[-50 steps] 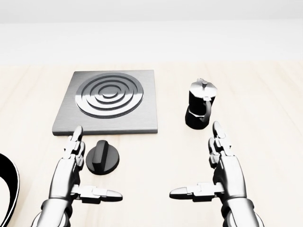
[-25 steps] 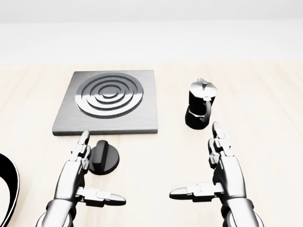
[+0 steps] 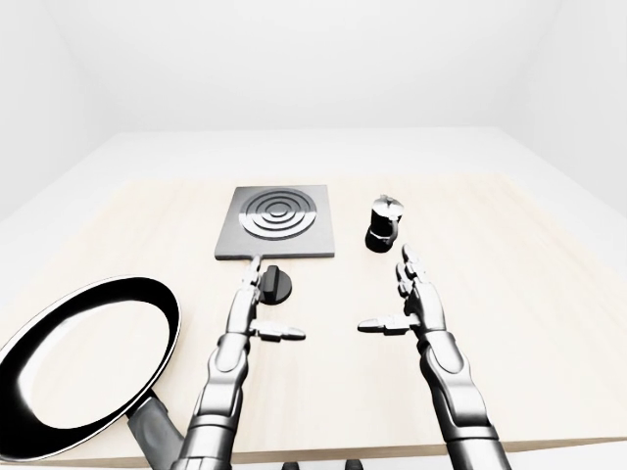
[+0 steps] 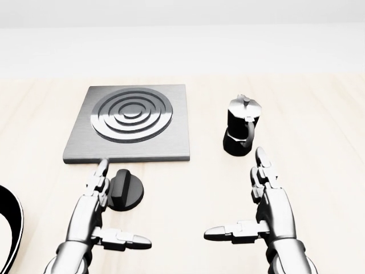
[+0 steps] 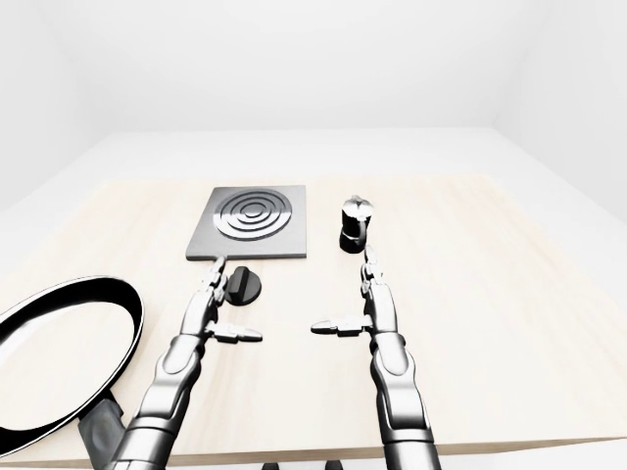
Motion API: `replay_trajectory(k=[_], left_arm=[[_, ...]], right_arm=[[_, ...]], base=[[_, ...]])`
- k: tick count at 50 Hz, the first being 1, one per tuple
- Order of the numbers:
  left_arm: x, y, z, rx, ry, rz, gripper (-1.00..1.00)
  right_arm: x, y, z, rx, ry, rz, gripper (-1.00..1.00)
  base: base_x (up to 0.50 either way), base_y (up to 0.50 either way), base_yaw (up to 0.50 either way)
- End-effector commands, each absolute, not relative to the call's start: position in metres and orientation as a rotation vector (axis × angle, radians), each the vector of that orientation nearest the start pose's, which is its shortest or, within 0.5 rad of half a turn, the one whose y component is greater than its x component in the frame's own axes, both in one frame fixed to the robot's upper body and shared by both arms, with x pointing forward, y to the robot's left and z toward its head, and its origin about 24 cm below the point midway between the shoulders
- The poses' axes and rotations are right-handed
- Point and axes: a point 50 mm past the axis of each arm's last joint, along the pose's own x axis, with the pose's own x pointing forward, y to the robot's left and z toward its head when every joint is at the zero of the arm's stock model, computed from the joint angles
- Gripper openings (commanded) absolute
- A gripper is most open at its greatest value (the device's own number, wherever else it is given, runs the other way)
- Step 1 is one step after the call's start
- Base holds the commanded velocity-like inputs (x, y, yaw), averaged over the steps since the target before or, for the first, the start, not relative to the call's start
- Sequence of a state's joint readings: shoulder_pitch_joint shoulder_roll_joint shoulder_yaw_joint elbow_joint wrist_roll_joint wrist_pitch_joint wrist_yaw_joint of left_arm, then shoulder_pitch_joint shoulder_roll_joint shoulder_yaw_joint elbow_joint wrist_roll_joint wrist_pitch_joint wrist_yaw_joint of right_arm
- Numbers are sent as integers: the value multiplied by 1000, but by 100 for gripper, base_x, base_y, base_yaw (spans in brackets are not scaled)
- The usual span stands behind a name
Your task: Turn on the stove.
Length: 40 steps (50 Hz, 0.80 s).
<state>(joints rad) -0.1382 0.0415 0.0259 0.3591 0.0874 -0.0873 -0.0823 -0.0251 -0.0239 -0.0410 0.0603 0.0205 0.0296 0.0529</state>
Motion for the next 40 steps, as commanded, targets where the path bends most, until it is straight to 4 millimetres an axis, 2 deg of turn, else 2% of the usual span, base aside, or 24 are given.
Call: replay_trajectory(k=[1, 34, 38, 39, 40], left_arm=[[273, 151, -2, 125, 158, -100, 100], [256, 133, 1, 151, 132, -197, 100], [254, 127, 0, 167, 129, -228, 100], [245, 104, 1, 262, 116, -339, 100], [244, 103, 1, 268, 115, -345, 100]], right_arm=[[258, -159, 31, 0, 65, 18, 100], [258, -159, 31, 1, 67, 17, 100], [258, -160, 31, 1, 68, 17, 100], [258, -159, 30, 3, 71, 20, 100], [258, -159, 30, 3, 72, 20, 100]], base=[[0, 0, 0], [0, 0, 0], [0, 0, 0], [0, 0, 0], [0, 0, 0]])
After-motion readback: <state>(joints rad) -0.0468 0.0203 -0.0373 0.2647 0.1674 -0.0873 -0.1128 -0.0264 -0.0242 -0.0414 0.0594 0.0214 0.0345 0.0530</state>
